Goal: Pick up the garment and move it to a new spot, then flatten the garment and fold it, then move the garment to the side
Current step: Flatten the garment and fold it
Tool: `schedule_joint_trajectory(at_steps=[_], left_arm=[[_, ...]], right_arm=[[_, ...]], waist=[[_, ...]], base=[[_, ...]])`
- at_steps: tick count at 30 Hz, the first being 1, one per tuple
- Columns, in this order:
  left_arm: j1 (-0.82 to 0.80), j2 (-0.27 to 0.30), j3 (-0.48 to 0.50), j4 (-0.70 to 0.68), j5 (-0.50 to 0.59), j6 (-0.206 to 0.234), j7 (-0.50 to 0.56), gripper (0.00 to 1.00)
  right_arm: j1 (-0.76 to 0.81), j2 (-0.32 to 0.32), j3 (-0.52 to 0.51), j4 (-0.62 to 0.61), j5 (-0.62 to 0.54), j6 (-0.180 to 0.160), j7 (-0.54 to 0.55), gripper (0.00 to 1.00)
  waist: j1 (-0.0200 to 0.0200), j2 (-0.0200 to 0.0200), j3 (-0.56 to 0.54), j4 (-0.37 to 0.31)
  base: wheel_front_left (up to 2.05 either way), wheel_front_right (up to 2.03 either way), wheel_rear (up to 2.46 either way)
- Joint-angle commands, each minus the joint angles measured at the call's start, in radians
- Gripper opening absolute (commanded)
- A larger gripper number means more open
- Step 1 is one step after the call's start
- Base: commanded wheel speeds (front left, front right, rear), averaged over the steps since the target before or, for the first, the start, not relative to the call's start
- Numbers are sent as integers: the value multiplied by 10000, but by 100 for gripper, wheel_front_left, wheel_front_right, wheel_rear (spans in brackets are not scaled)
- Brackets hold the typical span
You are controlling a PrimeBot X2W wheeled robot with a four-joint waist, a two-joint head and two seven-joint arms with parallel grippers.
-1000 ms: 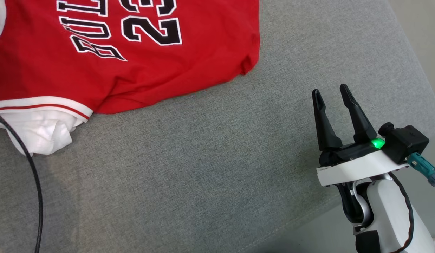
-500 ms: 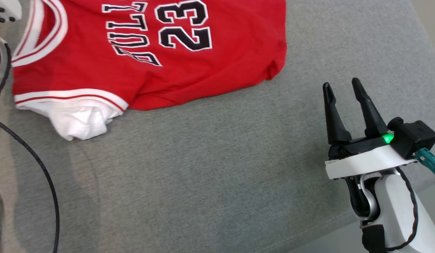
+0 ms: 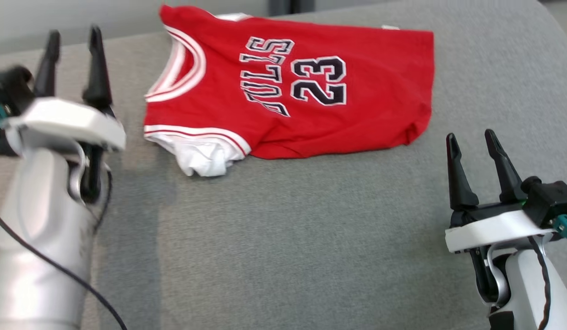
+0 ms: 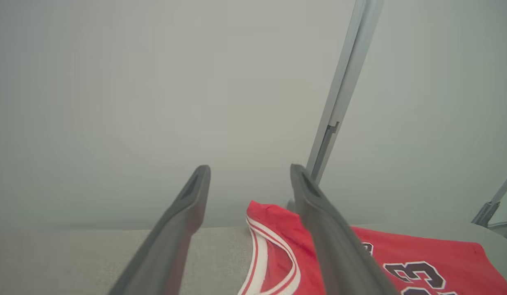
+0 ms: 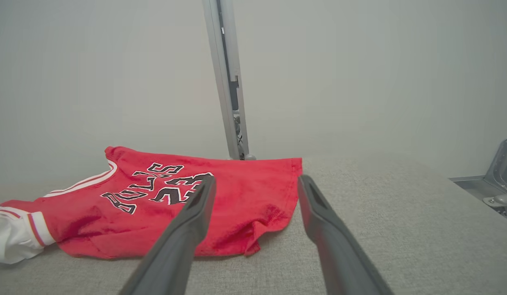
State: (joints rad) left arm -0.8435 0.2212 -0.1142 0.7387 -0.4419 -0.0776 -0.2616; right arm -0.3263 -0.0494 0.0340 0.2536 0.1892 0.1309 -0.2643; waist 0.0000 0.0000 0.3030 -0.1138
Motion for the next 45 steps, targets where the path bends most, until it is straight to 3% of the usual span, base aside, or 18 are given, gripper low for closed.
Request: schedule_joint_trajectory(at_steps=[1,9,17,25,31,45], left_arm=[[657,-116,106,-480,14,67,-29,100],[4190,-1057,202,-3193,249,91,-30,100],[5299,-1418,-338,-3932,465,-52,-31,100],[4679,-1429,-1698,-3311,1143,-309,249,100],[4135,-1472,-2221,-2582,1588,-170,496,100],[2847,-1429,-2315,-241,2136,987,564,100]], right_arm=[[200,-91,-92,42,-36,-3,-19,100],[734,-109,-61,178,-40,-3,-17,100],[767,-130,0,170,-22,-3,-19,100],[574,-121,134,158,31,-3,-19,100],[487,-102,109,169,85,-3,-17,100],[375,-50,-41,56,101,-3,-17,100]], waist=[[0,0,-782,772],[0,0,-1498,1399],[0,0,-1462,1510],[0,0,-1060,1149],[0,0,-813,803],[0,0,-347,262]], base=[[0,0,0],[0,0,0],[0,0,0],[0,0,0],[0,0,0],[0,0,0]])
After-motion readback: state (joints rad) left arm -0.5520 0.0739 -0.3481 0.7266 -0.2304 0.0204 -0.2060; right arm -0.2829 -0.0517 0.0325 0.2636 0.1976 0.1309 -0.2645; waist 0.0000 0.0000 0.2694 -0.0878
